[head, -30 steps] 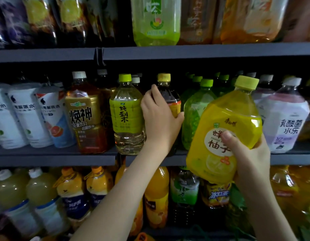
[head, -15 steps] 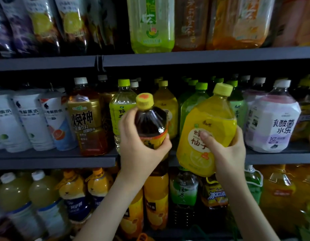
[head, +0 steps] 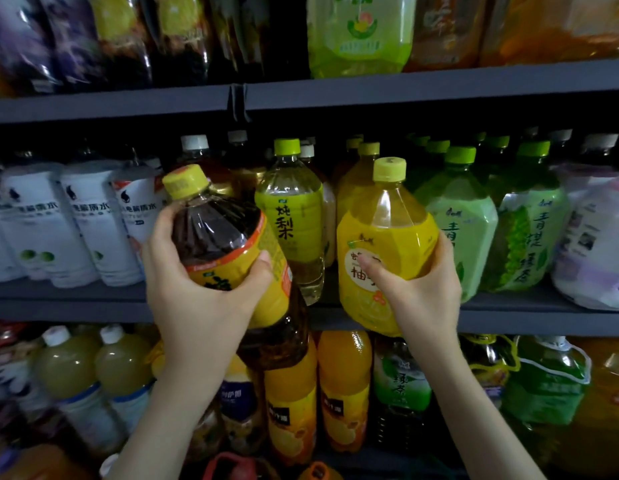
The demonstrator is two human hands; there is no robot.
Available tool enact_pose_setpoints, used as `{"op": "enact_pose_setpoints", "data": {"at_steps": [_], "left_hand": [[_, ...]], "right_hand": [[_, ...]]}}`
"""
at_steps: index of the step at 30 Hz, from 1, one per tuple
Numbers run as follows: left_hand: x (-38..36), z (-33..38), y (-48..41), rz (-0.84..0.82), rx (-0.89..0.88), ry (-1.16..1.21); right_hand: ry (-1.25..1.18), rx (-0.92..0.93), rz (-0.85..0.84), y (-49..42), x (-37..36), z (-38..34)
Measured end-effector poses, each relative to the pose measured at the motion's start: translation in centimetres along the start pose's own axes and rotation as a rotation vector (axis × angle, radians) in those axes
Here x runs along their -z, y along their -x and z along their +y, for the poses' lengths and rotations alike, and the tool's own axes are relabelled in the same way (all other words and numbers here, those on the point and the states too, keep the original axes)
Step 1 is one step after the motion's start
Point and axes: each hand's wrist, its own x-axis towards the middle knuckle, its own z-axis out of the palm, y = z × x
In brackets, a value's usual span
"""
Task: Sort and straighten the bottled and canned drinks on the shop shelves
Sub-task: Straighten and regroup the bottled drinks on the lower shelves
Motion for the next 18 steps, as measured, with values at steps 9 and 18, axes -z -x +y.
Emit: {"op": "enact_pose_setpoints", "data": {"at_steps": [9,18], "left_hand": [[-2.2,-0.1,-0.2,-0.031,-0.031,0.05],[-3.2,0.8,-0.4,-0.117,-0.047,0.066]], "right_hand": [[0.428,0.147,0.012,0.0,-0.6,-0.1],[0.685,0.488,0.177,-2.3,-2.6,1.0]]}}
